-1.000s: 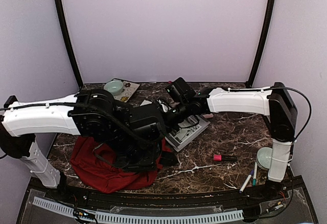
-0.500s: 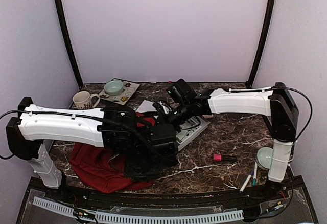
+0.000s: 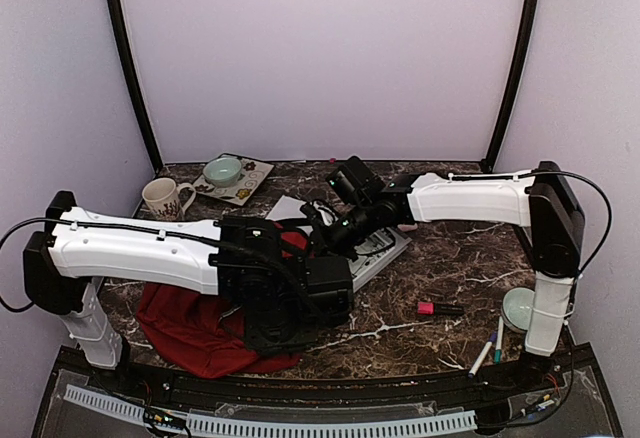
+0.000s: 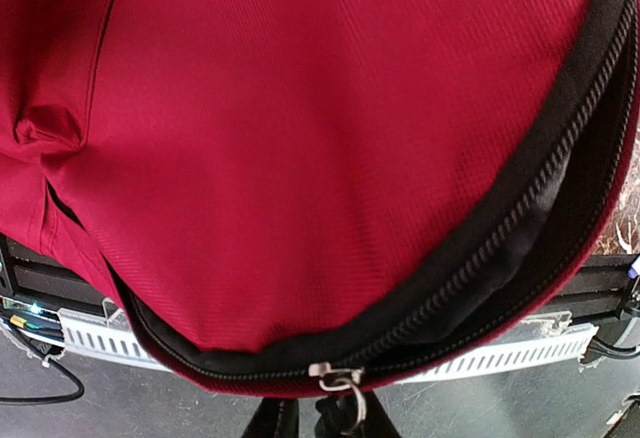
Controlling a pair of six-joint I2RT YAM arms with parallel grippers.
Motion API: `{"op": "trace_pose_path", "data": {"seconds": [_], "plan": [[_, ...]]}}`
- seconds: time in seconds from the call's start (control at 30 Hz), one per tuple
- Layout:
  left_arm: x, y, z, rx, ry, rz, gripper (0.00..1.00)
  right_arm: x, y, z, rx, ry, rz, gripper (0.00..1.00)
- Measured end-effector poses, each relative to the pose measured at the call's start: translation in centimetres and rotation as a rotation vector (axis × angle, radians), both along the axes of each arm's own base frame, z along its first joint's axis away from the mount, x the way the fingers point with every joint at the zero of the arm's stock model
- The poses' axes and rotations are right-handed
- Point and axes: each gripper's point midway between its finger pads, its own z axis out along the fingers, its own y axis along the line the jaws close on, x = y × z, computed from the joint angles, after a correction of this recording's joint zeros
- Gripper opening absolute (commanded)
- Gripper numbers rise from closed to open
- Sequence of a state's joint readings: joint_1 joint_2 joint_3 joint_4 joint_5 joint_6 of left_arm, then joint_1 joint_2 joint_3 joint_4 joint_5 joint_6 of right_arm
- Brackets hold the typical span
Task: Pack the student bag
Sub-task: Grab the largest pocket of the student bag, then hold the student bag at the center of the board.
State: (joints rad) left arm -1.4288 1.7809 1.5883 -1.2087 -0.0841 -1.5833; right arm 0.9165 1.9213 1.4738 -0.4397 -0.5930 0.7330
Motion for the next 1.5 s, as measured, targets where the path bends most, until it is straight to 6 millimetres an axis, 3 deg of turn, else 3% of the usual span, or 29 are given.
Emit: {"op": "trace_pose_path", "data": {"seconds": [0.1,0.57,0.77,0.97,1.23,1.33,1.43,1.5], "plan": [[0.2,0.1,0.0,0.006,-0.015,0.004,0.0,0.0,-0.1,0.0,-0.003,-0.001,0.0,0.0],[1.6,0.3,1.2,-0.044,-0.084,-0.047,0.0,0.3,-0.7,-1.0,-0.039,-0.03,-0.01,0.0],[3.2,2.5,1.5,-0.154,-0.089,-0.087,0.0,1.1,-2.0,-1.9,-0.124,-0.044,-0.057,0.0],[5.6,4.9,3.0,-0.345,-0.125,-0.123,0.0,2.5,-2.0,-0.9,-0.177,-0.068,-0.101,0.0],[4.3,4.3,1.9,-0.429,-0.105,-0.308,0.0,3.9,-2.1,-1.2,-0.241,-0.072,-0.149,0.01],[3.9,4.0,1.8,-0.459,-0.109,-0.354,0.0,4.4,-1.9,-1.3,-0.254,-0.069,-0.151,0.17],[3.9,3.3,1.9,-0.487,-0.114,-0.386,0.0,4.7,-2.1,-1.1,-0.268,-0.077,-0.157,0.55],[4.0,2.7,1.8,-0.494,-0.115,-0.403,0.0,5.2,-2.5,-0.8,-0.28,-0.092,-0.171,0.74]]}}
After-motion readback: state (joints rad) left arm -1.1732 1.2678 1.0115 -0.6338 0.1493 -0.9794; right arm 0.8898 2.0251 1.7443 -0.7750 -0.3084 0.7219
